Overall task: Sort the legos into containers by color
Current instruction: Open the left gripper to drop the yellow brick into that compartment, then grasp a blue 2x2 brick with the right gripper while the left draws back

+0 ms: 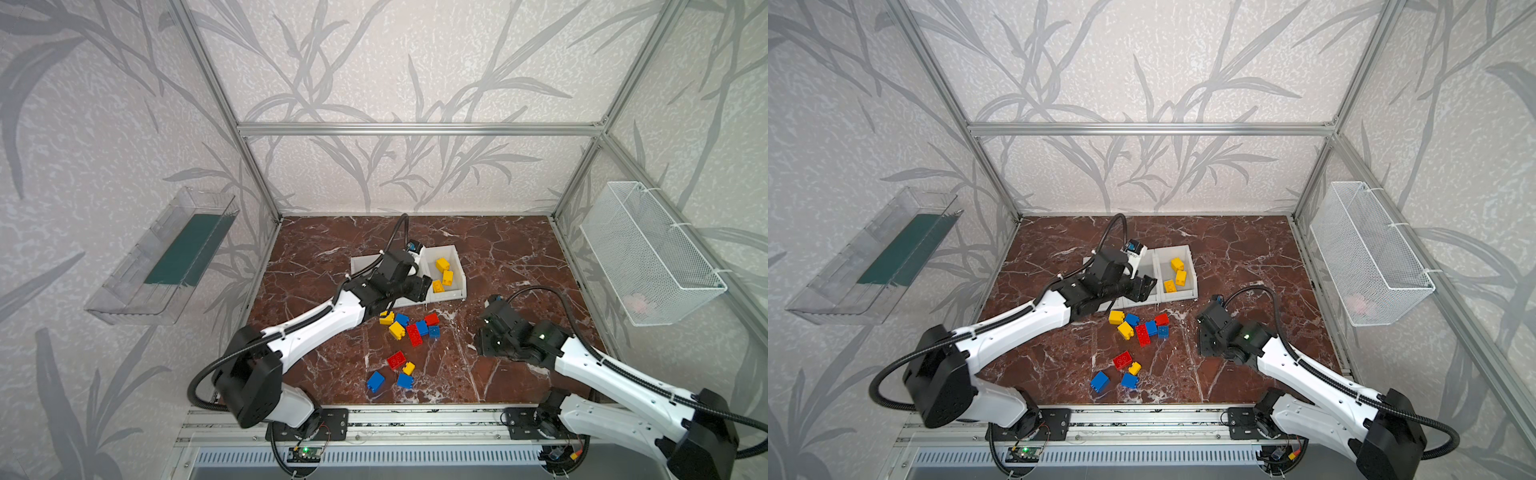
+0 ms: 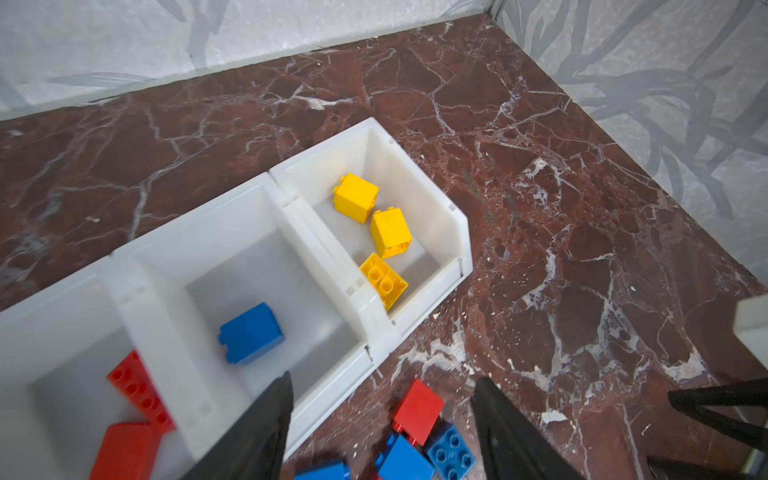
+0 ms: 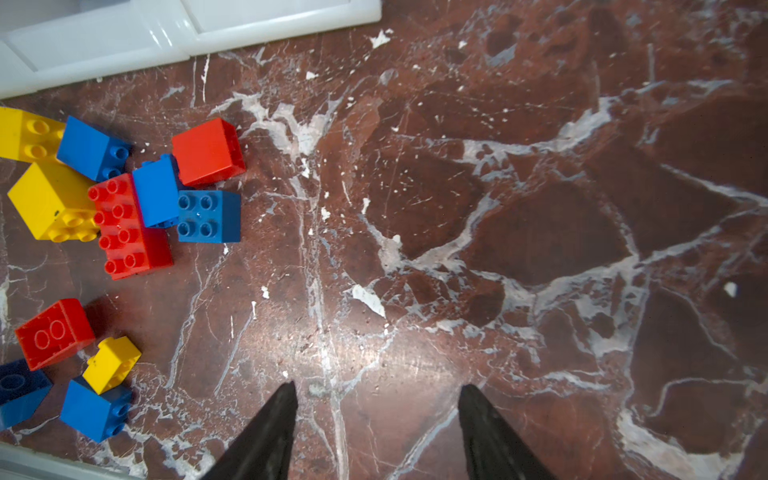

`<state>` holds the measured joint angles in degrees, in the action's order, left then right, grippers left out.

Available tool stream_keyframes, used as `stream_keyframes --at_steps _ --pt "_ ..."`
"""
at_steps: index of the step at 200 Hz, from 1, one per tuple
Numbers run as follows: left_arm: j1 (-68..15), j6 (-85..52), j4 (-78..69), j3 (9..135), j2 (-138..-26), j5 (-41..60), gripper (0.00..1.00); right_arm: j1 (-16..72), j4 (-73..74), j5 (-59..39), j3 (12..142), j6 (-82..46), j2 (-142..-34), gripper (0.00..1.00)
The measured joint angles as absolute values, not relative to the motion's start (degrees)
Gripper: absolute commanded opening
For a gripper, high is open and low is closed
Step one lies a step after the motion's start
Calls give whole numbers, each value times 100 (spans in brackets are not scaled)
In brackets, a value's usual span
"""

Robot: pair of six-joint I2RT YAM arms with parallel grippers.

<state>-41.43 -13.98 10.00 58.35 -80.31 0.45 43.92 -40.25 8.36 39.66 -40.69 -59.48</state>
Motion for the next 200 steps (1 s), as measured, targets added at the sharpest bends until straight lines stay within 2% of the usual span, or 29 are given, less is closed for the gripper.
stream_keyframes --at_steps 91,153,200 --pt "-4095 -2018 1387 3706 -5393 -854 74 4901 -3367 534 5157 -3955 -8147 62" --pt "-4082 -2279 1643 3524 -4901 -1026 74 5166 -3148 434 5959 -3874 -9504 57" --pt "-4082 -2418 1752 3210 -4569 -1090 74 5188 -3170 458 6211 -3846 -9959 51"
